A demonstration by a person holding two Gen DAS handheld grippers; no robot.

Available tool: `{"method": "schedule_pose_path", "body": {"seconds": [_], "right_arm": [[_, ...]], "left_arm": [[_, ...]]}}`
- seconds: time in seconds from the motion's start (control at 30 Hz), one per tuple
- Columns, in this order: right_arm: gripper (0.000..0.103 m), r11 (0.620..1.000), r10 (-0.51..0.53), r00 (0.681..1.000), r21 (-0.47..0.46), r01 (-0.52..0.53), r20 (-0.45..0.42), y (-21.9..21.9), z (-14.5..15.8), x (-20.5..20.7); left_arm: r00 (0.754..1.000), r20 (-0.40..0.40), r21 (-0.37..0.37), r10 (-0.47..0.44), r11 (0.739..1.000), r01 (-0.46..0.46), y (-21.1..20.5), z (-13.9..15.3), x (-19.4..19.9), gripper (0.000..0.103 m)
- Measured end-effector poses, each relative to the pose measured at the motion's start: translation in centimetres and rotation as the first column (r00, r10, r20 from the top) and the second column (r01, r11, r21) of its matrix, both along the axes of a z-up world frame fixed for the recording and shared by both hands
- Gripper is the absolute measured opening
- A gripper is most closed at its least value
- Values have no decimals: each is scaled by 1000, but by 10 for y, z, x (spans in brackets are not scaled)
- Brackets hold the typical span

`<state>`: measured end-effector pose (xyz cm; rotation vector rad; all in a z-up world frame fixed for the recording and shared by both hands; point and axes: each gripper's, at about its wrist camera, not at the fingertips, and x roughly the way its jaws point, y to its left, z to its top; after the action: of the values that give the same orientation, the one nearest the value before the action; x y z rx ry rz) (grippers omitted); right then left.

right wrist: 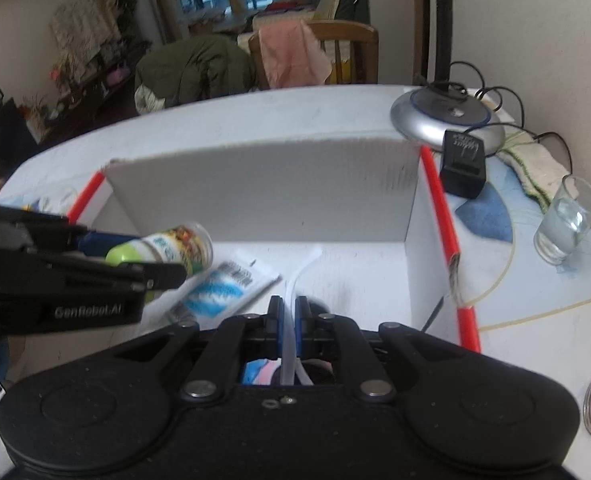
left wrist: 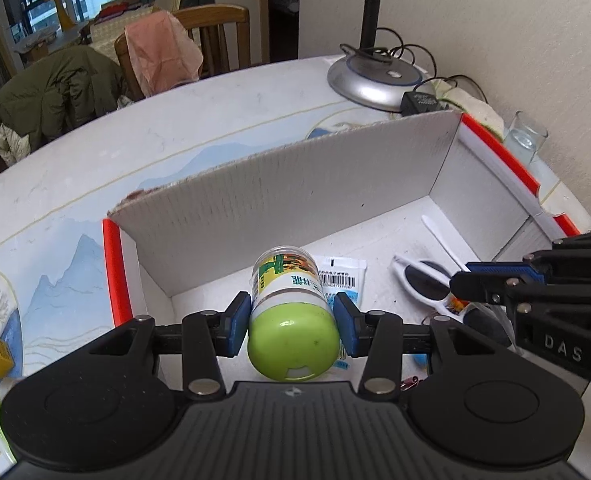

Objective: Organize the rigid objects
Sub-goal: 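Lower the jar into the box and open the left tool while the right tool releases the sunglasses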

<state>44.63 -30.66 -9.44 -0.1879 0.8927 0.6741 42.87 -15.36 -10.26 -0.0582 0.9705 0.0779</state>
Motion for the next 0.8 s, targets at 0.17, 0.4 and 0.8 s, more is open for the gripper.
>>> {"method": "schedule_pose_path", "body": {"seconds": [0.17,0.4,0.8], "right_arm": [[5,1000,23,999,-13,-24,-27,2,-3,-2],[14,999,29,997,-15,-31,-67,2,-2,-2],[57,999,14,997,-28,-16,-76,-2,2,-11]], "left_arm": [[1000,-24,4,-4,1000,4,-2,-4,1,45],[998,-58,12,-11,1000,12,-6,-10,3,45],[998,-61,9,1,1000,0,-8,-6,-1,45]]}}
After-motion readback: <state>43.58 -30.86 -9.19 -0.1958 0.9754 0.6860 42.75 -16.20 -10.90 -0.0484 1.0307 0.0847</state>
